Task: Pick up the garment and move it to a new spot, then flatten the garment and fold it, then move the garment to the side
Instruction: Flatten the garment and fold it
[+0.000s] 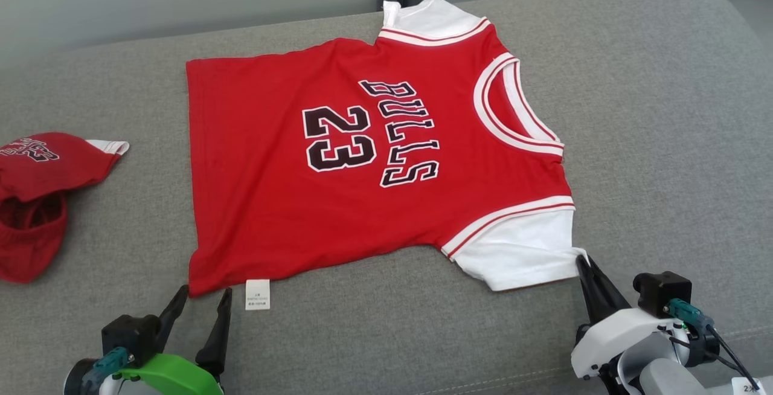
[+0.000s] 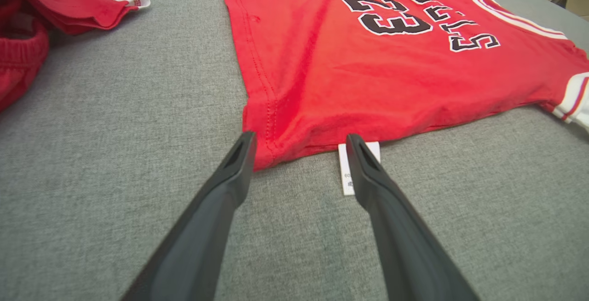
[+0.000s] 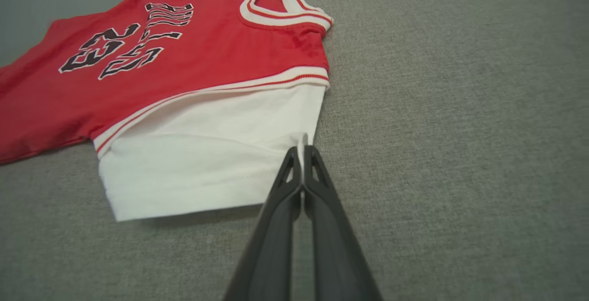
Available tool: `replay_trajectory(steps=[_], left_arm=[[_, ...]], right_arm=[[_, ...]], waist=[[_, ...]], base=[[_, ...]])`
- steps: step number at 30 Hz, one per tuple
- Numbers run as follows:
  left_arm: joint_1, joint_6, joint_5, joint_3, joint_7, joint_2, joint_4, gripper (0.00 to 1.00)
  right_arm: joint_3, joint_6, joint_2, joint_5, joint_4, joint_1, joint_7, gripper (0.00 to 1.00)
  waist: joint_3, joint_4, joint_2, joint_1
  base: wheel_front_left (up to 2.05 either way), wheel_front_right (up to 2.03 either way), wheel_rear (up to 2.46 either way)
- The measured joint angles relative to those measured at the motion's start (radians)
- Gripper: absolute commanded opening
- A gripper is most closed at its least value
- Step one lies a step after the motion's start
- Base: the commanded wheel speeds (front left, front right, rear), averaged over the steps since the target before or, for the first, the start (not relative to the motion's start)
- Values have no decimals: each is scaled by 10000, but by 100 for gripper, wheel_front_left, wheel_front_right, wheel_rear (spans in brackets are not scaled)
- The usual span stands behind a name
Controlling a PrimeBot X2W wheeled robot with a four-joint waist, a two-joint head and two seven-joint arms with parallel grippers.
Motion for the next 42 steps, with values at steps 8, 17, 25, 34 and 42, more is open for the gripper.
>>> replay_trajectory(steps=[8, 17, 25, 34, 42], left_arm=[[-236, -4, 4, -121, 21, -167, 531, 100], [-446, -4, 75, -113, 27, -173, 949, 100], [-815, -92, 623, -418, 205, 182, 1407, 87], [-1019, -167, 782, -499, 309, 253, 1755, 61], [-1074, -215, 782, -575, 307, 234, 1969, 36]], right_arm=[[-94, 69, 0, -35, -144, -19, 0, 0], [-228, 109, -4, -81, -190, -16, 0, 0], [-221, 199, 10, -111, -192, -9, 0, 0], [-253, 199, 8, -196, -190, -5, 0, 0], [-272, 274, 33, -267, -186, -3, 0, 0]], waist=[[150, -292, 0, 0], [180, -310, 0, 0], [191, -253, 0, 0], [223, -234, 0, 0], [227, -237, 0, 0]], base=[[0, 0, 0], [0, 0, 0], [0, 0, 0], [0, 0, 0], [0, 0, 0]])
